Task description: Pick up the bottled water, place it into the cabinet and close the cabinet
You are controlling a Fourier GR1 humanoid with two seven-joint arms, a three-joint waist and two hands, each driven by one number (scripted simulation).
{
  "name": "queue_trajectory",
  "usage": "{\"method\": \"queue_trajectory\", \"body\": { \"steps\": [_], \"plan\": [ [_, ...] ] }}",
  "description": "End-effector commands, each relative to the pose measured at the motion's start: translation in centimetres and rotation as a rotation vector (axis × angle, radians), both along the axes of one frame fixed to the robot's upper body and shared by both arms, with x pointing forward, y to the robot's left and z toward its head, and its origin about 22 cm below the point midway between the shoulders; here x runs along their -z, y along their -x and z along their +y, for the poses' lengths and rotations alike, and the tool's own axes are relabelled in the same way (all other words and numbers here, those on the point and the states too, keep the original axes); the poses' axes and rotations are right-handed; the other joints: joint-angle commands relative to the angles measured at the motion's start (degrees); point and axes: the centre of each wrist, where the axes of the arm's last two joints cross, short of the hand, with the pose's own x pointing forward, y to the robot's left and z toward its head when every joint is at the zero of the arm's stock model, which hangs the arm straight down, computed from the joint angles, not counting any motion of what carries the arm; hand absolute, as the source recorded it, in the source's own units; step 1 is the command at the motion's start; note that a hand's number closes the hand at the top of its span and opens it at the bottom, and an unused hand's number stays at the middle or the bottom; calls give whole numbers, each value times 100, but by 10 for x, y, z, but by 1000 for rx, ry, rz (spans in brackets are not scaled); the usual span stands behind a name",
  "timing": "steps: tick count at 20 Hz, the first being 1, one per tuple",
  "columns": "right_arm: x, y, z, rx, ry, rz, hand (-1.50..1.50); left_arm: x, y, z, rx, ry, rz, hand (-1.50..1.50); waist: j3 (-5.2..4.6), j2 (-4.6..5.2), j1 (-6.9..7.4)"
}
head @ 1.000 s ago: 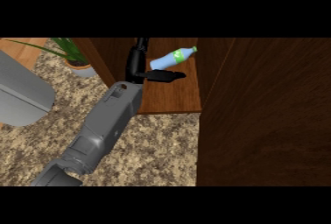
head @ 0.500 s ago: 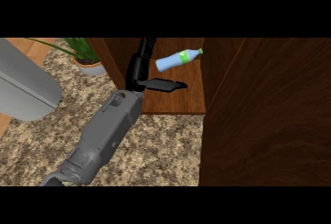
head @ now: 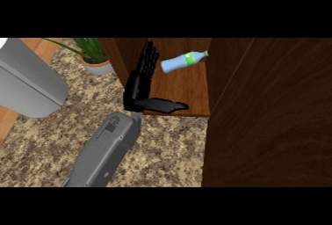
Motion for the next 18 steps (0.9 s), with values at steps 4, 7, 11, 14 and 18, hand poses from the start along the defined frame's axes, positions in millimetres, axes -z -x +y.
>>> {"method": "queue_trajectory", "body": {
  "steps": [4, 7, 11, 14, 18],
  "plan": [
    [2, 1, 16, -31, 5, -7, -150, -27, 65, 29, -39, 68, -15, -150, -11, -22, 71],
    [-6, 4, 3, -35, 45, -25, -150, -22, 114, 42, -8, 107, 19, -150, -14, 15, -14],
    [-13, 0, 5, -154, 136, -39, -150, -30, 163, 51, 22, 124, 13, -150, -17, 46, -47],
    [-15, 11, 10, -262, 171, 9, 150, -39, 184, 67, 5, 125, -10, -150, -19, 64, -128],
    [-21, 9, 11, -405, 257, -42, 150, -45, 213, 92, -64, 121, -27, -150, -21, 63, -108]
  ]
}}
